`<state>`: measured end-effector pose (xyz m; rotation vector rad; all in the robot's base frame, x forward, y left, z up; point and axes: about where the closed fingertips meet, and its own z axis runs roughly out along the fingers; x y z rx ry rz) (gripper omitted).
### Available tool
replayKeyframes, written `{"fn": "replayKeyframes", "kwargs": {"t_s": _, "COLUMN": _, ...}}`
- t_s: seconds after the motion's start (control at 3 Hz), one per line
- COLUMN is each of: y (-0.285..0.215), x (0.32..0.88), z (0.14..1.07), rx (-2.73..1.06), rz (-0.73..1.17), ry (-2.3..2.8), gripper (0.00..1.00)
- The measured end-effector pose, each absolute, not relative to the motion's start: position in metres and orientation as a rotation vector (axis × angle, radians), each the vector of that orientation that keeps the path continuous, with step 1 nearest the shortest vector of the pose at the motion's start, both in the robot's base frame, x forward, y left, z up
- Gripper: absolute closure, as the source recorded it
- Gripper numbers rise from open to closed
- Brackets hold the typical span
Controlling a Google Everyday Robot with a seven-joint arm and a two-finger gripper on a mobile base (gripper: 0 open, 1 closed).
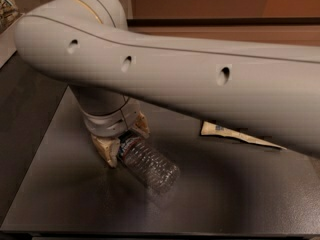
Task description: Place water bottle upright
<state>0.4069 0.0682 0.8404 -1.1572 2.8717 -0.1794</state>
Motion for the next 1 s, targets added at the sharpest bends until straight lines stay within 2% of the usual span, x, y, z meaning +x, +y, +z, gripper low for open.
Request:
{"fn": "replayKeyframes", "kwargs": {"t_s": 0.67, "y": 0.075, "x": 0.41, "z": 0.856, "rx": -1.251, "rz": -0.111, "ry": 2.801, "gripper": 0.87}}
{"fn": "replayKeyframes", "kwargs": {"t_s": 1.0, "y": 0.085, "x": 0.412, "z": 0.877, "rx": -1.353, "rz": 0.005, "ry": 2.666, "gripper": 1.0}}
